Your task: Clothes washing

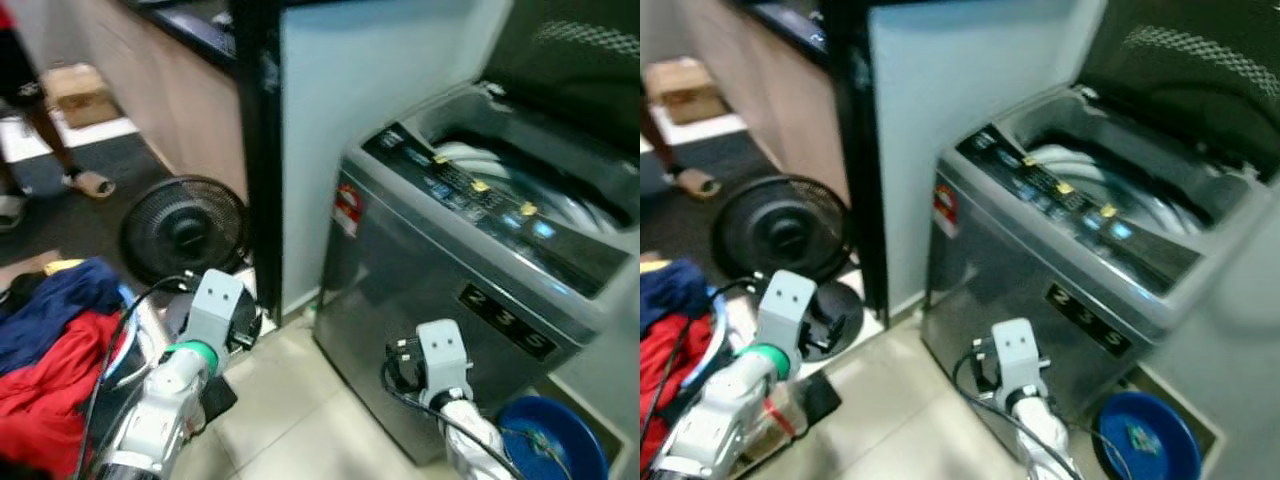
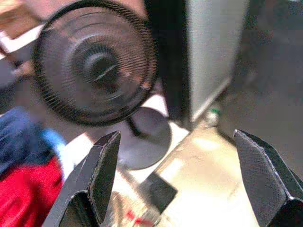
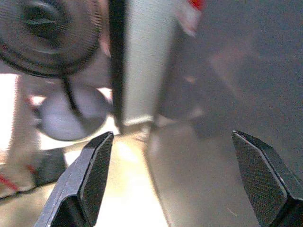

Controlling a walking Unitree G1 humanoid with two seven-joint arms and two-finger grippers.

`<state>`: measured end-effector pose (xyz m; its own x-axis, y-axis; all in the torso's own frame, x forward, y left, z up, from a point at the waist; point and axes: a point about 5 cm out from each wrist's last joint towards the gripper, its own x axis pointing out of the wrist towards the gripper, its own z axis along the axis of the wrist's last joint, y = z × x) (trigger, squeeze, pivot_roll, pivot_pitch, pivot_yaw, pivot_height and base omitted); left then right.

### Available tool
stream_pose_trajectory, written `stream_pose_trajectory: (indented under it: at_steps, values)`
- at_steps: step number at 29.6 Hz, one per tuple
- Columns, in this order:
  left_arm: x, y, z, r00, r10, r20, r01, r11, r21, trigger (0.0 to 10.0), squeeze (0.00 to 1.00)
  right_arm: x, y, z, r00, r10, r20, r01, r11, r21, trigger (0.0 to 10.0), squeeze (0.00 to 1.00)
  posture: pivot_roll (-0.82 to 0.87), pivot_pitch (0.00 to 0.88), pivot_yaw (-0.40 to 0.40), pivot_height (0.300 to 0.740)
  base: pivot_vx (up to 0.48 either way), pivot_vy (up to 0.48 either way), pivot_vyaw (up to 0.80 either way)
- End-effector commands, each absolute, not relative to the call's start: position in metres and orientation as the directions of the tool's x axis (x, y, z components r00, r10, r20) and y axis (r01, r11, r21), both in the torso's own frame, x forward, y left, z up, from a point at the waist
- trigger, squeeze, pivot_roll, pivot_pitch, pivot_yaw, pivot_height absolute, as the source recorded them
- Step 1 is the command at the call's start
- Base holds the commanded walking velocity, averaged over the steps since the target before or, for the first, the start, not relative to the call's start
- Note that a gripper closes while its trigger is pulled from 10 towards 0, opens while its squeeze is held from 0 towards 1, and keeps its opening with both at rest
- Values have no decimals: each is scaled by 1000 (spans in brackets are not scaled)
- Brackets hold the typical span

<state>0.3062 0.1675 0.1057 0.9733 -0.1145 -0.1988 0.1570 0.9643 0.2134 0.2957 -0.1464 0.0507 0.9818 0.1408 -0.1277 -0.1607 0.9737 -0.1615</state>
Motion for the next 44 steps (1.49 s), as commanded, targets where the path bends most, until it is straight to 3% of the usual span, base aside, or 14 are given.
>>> stream_pose_trajectory:
  at_steps: [1,40,44]
  values:
    - [303,164,98,966,-128,-223,177,961,215,10000,0,293,-150,45,981,128,-148,-152,975,-163,10000,0,115,0,-18,740,0,0,788]
    - [304,165,91,975,-100,-198,148,958,245,10000,0,298,-134,52,977,200,-68,-208,965,-158,10000,0,122,0,-9,740,0,0,788]
    - [304,165,91,978,-95,-185,141,958,251,10000,0,299,-127,56,975,218,-44,-222,967,-124,10000,0,121,0,-9,740,69,0,0]
